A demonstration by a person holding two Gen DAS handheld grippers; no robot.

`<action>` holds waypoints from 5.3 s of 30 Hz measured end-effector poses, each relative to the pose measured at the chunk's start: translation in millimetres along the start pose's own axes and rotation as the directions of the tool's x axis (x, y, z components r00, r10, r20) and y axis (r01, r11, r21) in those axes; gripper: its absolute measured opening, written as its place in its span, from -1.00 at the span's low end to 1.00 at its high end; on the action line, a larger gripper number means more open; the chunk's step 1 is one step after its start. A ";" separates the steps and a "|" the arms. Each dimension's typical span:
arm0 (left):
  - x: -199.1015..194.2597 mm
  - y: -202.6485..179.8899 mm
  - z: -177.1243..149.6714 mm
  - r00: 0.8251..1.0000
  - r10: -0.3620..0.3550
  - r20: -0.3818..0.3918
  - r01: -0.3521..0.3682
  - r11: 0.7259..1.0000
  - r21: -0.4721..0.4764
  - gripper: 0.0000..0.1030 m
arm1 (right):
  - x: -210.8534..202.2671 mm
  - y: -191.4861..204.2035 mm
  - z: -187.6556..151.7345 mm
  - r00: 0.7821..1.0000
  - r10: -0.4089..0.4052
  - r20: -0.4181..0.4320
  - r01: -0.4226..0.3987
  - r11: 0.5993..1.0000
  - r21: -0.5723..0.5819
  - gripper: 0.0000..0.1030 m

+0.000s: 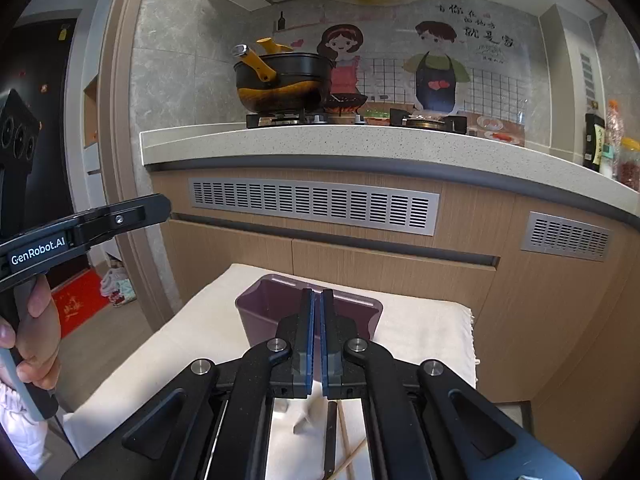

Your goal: Organize utensils

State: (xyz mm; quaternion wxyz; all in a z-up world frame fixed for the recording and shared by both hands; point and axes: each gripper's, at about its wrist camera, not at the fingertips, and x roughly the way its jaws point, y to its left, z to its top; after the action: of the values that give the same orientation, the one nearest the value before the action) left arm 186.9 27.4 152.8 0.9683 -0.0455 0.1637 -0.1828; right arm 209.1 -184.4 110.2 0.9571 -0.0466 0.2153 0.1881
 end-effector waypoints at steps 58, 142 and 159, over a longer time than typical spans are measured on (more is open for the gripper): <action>74.6 13.6 -184.0 0.822 0.028 -0.569 0.026 0.996 0.087 0.07 | 43.2 -74.5 -141.4 0.881 0.164 -0.443 -0.077 0.975 0.208 -0.79; 185.0 78.1 -13.7 0.990 -0.023 -0.140 0.010 0.996 -0.093 -0.57 | 206.5 -51.2 -18.6 0.999 0.007 -0.051 0.000 0.990 0.141 -0.78; 126.5 75.1 -68.7 0.969 0.093 -0.229 -0.116 0.989 -0.089 -0.04 | 107.4 -66.0 -63.9 0.973 -0.141 -0.183 0.167 0.976 0.137 0.90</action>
State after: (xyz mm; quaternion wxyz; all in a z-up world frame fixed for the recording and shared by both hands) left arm 300.7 48.5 38.9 0.9484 -0.0654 0.2831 -0.1271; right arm 298.9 -219.9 6.9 0.9474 -0.0065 0.3067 0.0915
